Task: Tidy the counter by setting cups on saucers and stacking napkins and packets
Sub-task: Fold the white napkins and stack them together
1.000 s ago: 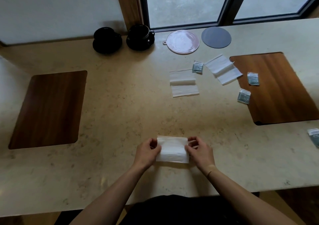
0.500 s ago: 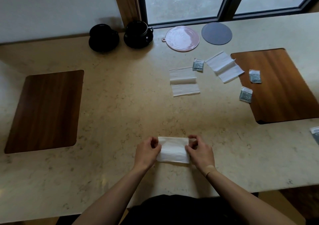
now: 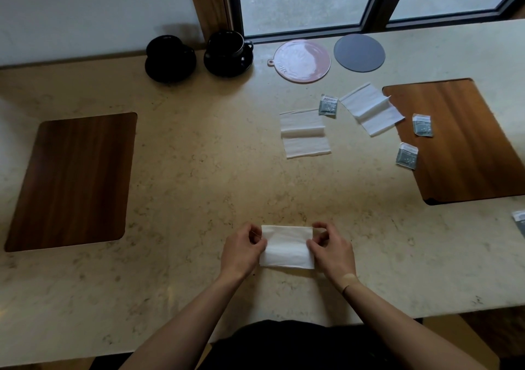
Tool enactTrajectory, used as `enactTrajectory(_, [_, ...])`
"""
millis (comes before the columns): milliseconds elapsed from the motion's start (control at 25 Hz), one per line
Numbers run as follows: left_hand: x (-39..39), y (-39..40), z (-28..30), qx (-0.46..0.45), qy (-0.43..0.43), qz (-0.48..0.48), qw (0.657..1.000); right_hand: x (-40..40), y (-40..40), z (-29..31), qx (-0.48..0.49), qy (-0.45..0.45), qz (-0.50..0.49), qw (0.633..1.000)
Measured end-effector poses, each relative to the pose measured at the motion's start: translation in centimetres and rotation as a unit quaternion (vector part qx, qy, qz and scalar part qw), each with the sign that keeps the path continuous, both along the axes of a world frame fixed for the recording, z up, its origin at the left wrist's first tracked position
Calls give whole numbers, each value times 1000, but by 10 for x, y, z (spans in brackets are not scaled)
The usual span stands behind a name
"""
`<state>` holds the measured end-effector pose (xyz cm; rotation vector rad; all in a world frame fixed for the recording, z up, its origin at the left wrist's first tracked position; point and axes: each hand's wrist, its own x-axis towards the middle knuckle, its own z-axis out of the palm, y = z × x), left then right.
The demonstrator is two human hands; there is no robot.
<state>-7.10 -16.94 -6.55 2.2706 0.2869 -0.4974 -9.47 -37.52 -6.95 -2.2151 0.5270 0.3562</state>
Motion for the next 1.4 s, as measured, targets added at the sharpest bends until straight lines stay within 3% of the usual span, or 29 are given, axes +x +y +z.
enactTrajectory(960, [9,7,-9,27,2,-50,998,11,-11,-1,-57,28,-4,998])
enactTrajectory(1400, [103,-19,-11,72,-100,-96,988,113,-56,6,-111,-50,66,990])
